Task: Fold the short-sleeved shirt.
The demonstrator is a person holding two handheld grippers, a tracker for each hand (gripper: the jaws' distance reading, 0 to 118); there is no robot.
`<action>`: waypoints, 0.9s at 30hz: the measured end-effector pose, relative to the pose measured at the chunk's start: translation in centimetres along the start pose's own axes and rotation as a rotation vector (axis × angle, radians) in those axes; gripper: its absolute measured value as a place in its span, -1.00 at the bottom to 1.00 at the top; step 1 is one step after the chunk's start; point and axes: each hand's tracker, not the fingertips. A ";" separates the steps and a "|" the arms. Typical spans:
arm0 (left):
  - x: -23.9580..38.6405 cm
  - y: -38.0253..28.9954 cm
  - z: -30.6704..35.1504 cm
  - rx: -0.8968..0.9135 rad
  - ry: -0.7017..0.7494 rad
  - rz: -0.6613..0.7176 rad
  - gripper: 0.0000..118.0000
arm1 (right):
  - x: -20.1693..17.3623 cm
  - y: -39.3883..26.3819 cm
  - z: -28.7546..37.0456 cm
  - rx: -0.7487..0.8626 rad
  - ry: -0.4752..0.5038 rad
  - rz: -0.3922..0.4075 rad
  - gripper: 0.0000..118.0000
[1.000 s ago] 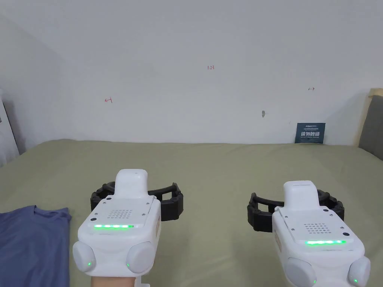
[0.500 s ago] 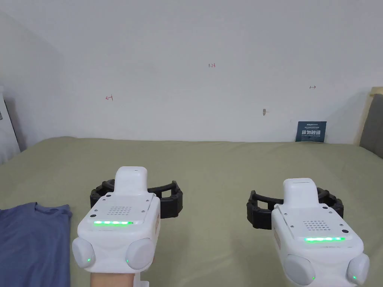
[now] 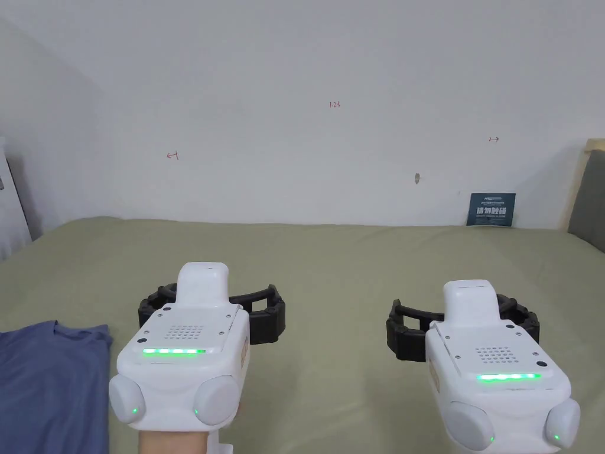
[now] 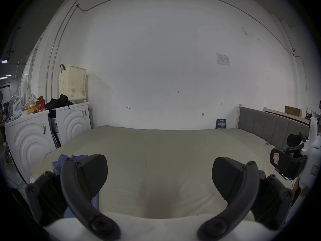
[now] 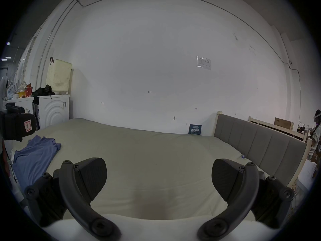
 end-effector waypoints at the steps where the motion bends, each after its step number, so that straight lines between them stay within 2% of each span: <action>1: 0.0 0.0 0.0 0.002 0.000 -0.001 1.00 | 0.0 0.1 0.0 0.002 0.001 -0.004 1.00; 24: -0.1 0.2 0.2 0.002 -0.015 -0.011 1.00 | 0.0 0.2 -0.2 -0.008 0.006 -0.030 1.00; 25: 0.0 0.2 0.2 0.004 -0.010 -0.015 0.90 | 0.0 0.2 -0.2 -0.005 0.001 -0.032 0.93; 26: 0.0 0.2 0.2 0.005 -0.003 -0.024 0.53 | 0.0 0.2 -0.1 -0.004 -0.001 -0.035 0.69; 27: 0.0 0.2 0.3 0.007 -0.008 -0.030 -0.45 | 0.0 0.4 0.0 -0.013 0.002 -0.032 0.07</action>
